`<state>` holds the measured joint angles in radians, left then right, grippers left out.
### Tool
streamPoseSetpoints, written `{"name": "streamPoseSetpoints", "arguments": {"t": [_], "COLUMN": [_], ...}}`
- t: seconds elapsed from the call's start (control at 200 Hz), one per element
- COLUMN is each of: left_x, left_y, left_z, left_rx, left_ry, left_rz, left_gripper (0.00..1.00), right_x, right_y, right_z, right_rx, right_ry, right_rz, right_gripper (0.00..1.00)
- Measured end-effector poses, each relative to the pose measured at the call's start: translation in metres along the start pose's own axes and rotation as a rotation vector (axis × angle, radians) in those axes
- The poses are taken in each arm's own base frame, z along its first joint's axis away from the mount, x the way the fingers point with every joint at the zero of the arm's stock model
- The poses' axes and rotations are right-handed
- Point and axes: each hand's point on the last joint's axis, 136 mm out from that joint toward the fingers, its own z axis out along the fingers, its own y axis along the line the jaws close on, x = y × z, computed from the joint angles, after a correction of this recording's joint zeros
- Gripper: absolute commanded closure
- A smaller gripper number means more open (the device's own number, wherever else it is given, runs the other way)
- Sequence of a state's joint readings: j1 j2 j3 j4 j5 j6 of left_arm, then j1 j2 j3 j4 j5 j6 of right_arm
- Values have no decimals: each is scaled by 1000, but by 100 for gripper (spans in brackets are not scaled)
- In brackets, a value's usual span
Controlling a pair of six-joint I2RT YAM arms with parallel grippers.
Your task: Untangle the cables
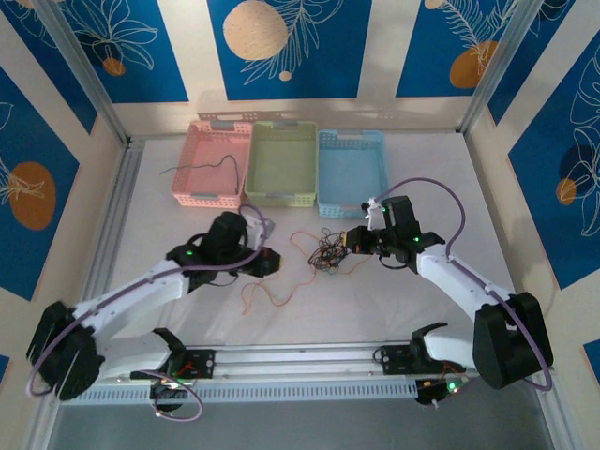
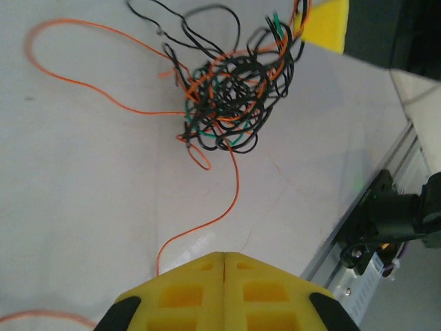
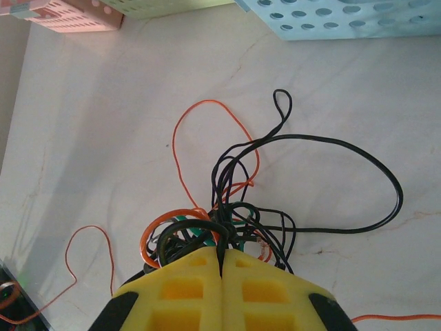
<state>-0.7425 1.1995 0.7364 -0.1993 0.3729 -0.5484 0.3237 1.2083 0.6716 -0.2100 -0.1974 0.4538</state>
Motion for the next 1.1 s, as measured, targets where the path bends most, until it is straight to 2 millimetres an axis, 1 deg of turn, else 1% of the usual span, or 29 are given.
{"name": "streamPoseSetpoints", "arguments": {"t": [0.08,0.18,0.28,0.34,0.43,0.54,0.655,0.845,0.99,1.095], "left_x": [11,19,20,17,14,10,13,20,24,25], "left_y": [-3,-6,-11,-15,-18,-19,-15,-6,-5,-6], "left_z": [26,54,74,82,87,91,97,105,109,112], "left_rx": [8,13,21,32,45,52,42,18,15,15], "left_ry": [58,111,136,132,119,107,116,140,154,160], "left_rz": [28,53,80,92,102,109,106,98,98,101], "left_gripper": [99,99,98,96,88,84,80,77,76,73], "right_x": [0,0,-1,-1,-2,-2,-3,-3,-3,-3], "right_y": [-1,-1,-2,-2,-1,-1,-1,-1,-1,-1], "right_z": [0,0,1,2,2,2,2,2,2,2], "right_rx": [4,7,7,6,5,4,3,3,3,3], "right_ry": [0,-2,-1,-3,-5,-7,-9,-9,-9,-9], "right_rz": [1,0,1,0,0,-2,-3,-3,-3,-3], "right_gripper": [100,100,100,100,100,100,100,100,100,100]}}
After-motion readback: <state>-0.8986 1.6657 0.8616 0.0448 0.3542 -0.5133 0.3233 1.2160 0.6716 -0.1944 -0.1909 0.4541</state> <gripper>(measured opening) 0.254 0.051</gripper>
